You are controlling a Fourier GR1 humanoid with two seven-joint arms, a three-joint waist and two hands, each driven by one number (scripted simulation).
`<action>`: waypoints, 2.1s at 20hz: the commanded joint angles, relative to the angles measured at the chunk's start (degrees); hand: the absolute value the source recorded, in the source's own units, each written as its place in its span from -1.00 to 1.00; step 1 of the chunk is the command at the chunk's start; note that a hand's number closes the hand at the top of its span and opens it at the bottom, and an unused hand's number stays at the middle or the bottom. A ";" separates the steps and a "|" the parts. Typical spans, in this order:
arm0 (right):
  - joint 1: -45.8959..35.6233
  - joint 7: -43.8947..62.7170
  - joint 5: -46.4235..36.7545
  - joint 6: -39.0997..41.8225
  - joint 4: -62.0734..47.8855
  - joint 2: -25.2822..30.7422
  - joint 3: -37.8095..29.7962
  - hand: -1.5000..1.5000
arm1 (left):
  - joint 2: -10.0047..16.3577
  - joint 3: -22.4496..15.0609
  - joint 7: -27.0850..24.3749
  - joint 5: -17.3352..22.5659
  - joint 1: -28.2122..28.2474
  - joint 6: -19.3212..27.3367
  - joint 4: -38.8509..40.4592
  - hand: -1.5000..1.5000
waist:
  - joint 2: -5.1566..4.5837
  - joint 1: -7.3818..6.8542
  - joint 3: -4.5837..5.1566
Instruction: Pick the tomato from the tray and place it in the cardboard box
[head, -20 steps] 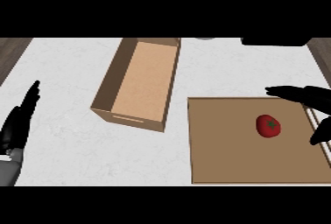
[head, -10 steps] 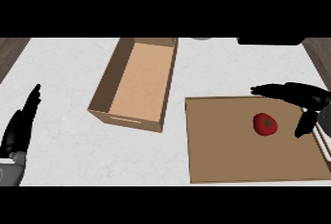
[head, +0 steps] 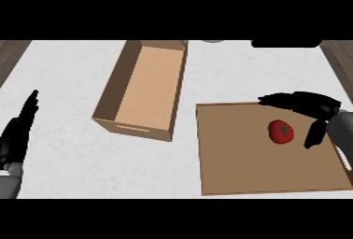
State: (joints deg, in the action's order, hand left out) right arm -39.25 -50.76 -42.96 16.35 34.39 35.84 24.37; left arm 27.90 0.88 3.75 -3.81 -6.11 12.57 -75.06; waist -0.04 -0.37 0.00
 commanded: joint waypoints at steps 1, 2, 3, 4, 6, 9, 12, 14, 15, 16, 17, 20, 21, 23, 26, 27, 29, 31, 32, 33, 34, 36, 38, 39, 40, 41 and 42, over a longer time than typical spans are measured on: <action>0.99 -5.46 1.00 7.93 4.30 2.83 -0.52 -1.00 | -0.28 0.93 -0.25 -0.50 -0.90 -0.66 0.90 0.00 | 0.17 0.59 0.03; -1.13 -4.98 0.49 8.35 3.25 1.78 -0.38 -1.00 | -1.80 -0.17 -1.54 -1.85 -0.63 0.40 1.54 0.00 | 0.04 0.26 0.02; 1.92 -4.23 1.08 6.33 5.62 0.74 -0.60 -1.00 | -0.74 0.85 1.37 -1.15 -0.21 -0.14 -1.06 0.00 | 0.16 0.36 0.01; 3.75 -3.87 1.45 4.82 6.23 -0.71 -0.17 -1.00 | -0.18 2.46 -5.14 0.50 1.93 -2.07 2.35 0.00 | 0.13 0.39 0.04; 6.75 -5.16 2.56 5.07 9.98 1.98 -1.01 -1.00 | 0.53 3.02 -2.53 -0.08 2.72 -1.96 0.23 0.00 | 0.24 0.56 0.02; 4.05 0.05 1.76 10.67 14.41 1.86 0.18 -1.00 | -1.53 1.51 -0.27 -2.05 0.01 -0.79 -0.19 0.00 | 0.23 0.51 0.04; 8.64 6.00 -0.72 8.10 19.81 1.57 1.06 -1.00 | -0.34 2.28 2.13 -1.50 1.82 -3.38 -3.47 0.00 | 0.26 0.47 0.02; 10.21 6.70 -1.81 7.07 18.47 1.06 0.54 -1.00 | -1.93 3.33 -2.75 -1.66 2.52 -2.92 0.36 0.00 | 0.11 0.42 0.03; 9.06 6.26 -2.93 8.15 18.62 2.29 0.47 -1.00 | -4.36 1.60 -0.69 -4.94 -0.57 0.64 1.51 0.00 | 0.06 0.51 0.03; 8.53 7.13 -3.05 8.69 17.00 0.59 0.04 -1.00 | -3.29 3.18 -2.83 -4.21 -1.01 -0.75 3.90 0.00 | 0.01 0.37 0.02; 8.49 8.86 -3.66 10.67 20.03 1.49 -0.05 -1.00 | -2.55 3.42 -1.40 -3.71 0.16 -2.06 0.92 0.00 | 0.10 0.33 0.02; 9.53 7.34 -7.40 2.04 9.88 -3.86 0.89 -1.00 | -3.98 2.96 -0.40 -4.59 -1.00 -1.49 1.31 0.00 | -0.15 -0.18 -0.03; 8.31 9.78 -7.04 5.00 12.47 -4.75 -0.83 -1.00 | -4.12 2.06 2.45 -5.18 2.50 -2.18 -4.78 0.00 | 0.04 -0.18 -0.03; 7.80 7.30 -7.55 -0.76 10.70 -5.14 -2.83 1.00 | -2.59 4.39 1.18 -4.84 -3.60 -3.65 2.74 0.00 | -0.10 0.13 -0.02; 12.61 8.21 -6.63 -6.42 16.11 -5.79 -4.78 1.00 | -1.97 5.04 1.37 -4.17 -0.67 -4.42 -1.30 0.00 | 0.11 0.37 -0.02; 10.97 7.10 -7.57 -7.42 13.19 -5.55 -5.81 1.00 | -4.62 4.21 -3.13 -4.86 3.55 -2.95 -1.34 0.00 | 0.03 -0.01 -0.01; 8.67 5.08 -8.15 -11.37 8.77 -6.71 -7.40 1.00 | -2.88 5.18 -0.36 -5.17 -0.57 -3.63 -0.17 0.00 | -0.11 -0.12 -0.04; 7.06 10.15 -8.17 -10.13 12.16 -9.51 -8.03 1.00 | -4.10 4.36 0.56 -6.05 -1.73 -3.07 0.46 0.00 | -0.03 0.13 -0.02; 8.44 8.46 -7.48 -9.46 14.93 -6.46 -9.22 1.00 | -4.30 3.93 4.05 -5.78 0.17 -3.16 -5.30 0.00 | 0.15 0.16 -0.03; 8.81 6.58 -7.69 -13.06 13.42 -6.57 -10.11 1.00 | -3.66 5.42 -1.72 -5.18 1.27 -4.07 -0.46 0.00 | 0.01 0.13 -0.01; 7.66 8.68 -7.45 -14.14 13.35 -8.19 -11.06 1.00 | -4.73 3.96 2.15 -6.48 -0.77 -2.82 -2.07 0.00 | 0.01 0.15 -0.03; 2.92 8.65 -6.91 -11.49 12.44 -7.02 -13.07 1.00 | -3.57 5.55 1.55 -5.61 -2.50 -4.16 -0.23 0.00 | -0.05 0.03 -0.01; -5.42 9.85 -8.32 -15.32 0.76 -10.92 -14.63 1.00 | -4.40 3.93 1.05 -6.37 -2.74 -4.08 -1.08 0.00 | -0.73 -2.02 -0.11; -8.82 12.44 -8.77 -14.96 -0.44 -12.44 -14.75 1.00 | -4.08 4.47 -0.87 -5.34 -3.68 -5.42 1.18 0.00 | -0.98 -2.46 -0.08; -9.72 11.55 -9.82 -18.23 -4.21 -12.54 -15.26 1.00 | -4.27 4.30 -1.08 -5.37 -2.32 -5.42 -0.31 0.00 | -1.03 -2.93 -0.12; -13.86 14.53 -9.57 -15.59 -4.52 -13.50 -15.46 1.00 | -5.74 2.65 -2.13 -6.95 -2.68 -4.03 0.12 0.00 | -1.52 -4.20 -0.12; -16.24 14.44 -9.70 -16.49 -5.92 -11.18 -16.79 1.00 | -4.59 3.56 -1.19 -5.98 -3.96 -5.44 1.14 0.00 | -1.76 -4.36 -0.13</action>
State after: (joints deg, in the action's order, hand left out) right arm -46.40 -38.97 -51.86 1.34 34.99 24.95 10.14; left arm 23.37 4.86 3.08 -9.75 -8.51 8.05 -75.05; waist -0.99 -2.91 -0.03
